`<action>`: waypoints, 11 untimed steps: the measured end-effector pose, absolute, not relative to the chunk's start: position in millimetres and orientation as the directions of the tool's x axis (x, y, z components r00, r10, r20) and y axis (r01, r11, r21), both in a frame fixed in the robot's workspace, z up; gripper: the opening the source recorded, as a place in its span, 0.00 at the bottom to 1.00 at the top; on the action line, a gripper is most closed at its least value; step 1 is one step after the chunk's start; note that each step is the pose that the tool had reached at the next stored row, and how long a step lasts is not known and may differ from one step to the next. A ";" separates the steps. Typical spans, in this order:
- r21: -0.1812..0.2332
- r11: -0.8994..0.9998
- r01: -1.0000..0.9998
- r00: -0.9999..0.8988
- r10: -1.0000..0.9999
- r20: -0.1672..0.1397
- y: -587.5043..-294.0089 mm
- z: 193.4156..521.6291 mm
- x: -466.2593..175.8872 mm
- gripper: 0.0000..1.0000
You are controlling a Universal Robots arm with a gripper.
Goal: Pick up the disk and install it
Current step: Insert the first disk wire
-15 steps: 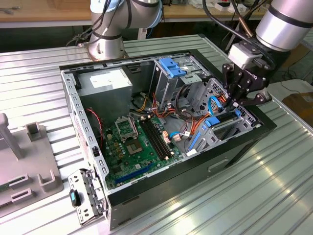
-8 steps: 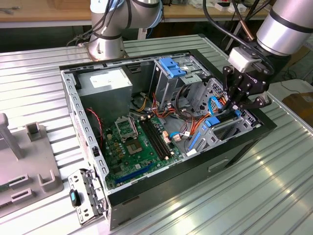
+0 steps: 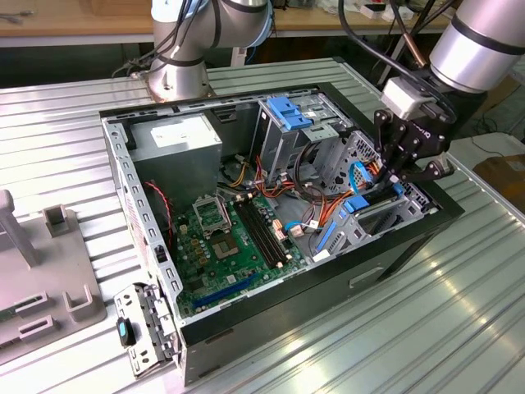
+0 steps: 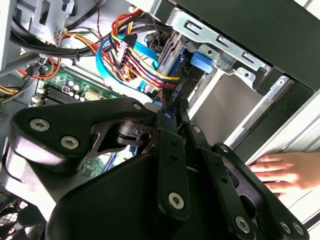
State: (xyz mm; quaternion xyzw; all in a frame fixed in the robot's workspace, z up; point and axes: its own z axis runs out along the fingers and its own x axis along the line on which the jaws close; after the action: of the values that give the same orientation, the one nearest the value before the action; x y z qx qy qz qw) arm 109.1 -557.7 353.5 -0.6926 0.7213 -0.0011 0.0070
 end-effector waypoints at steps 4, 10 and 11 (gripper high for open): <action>-0.011 0.041 -0.999 -0.041 -0.999 -0.008 -557.7 352.2 108.1 0.16; -0.012 0.038 -0.999 -0.038 -0.999 0.011 -557.3 351.9 108.0 0.16; -0.012 0.038 -0.999 -0.038 -0.999 0.011 -557.0 352.0 108.0 0.16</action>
State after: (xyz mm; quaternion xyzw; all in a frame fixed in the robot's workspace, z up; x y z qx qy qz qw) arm 108.0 -557.0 352.0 -0.6936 0.7203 -0.0083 0.0001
